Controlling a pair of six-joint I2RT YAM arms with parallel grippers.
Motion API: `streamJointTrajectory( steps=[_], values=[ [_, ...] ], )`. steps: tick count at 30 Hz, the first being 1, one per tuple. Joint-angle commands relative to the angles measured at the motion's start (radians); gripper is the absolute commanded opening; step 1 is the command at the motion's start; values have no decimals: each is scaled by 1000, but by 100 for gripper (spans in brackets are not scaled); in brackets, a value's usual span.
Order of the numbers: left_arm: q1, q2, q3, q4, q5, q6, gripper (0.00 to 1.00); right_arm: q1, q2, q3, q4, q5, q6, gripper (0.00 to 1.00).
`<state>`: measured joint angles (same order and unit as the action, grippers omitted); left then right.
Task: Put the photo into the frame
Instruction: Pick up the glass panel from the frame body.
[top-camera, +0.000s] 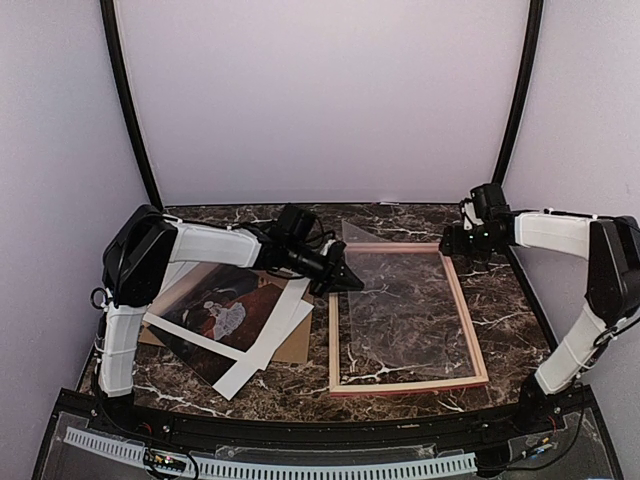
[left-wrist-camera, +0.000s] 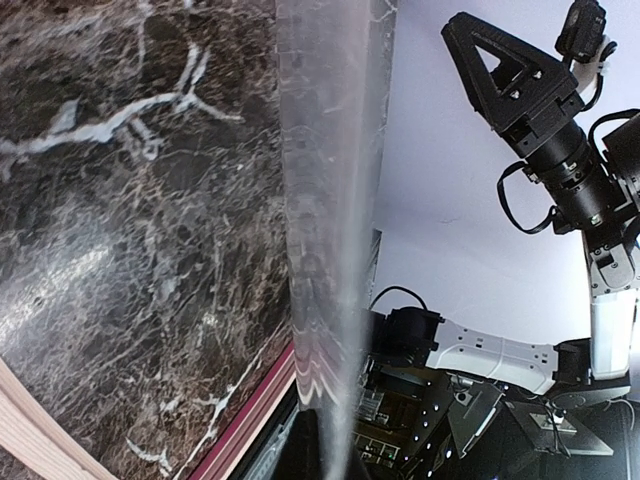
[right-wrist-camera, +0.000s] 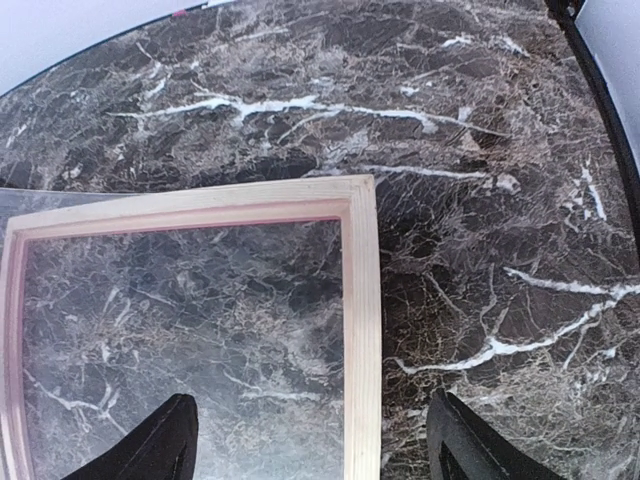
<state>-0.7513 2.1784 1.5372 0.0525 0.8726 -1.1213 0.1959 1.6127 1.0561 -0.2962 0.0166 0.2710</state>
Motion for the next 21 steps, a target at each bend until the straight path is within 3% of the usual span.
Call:
streamJointTrajectory(
  steps=[1,21],
  values=[
    [-8,-47,60,-6,20,45,0,-18,-90,-18,-15,-14,13,80],
    [-44,-80,294,-36,37,52,0,-90,-285,16,-148,-28,3,80]
  ],
)
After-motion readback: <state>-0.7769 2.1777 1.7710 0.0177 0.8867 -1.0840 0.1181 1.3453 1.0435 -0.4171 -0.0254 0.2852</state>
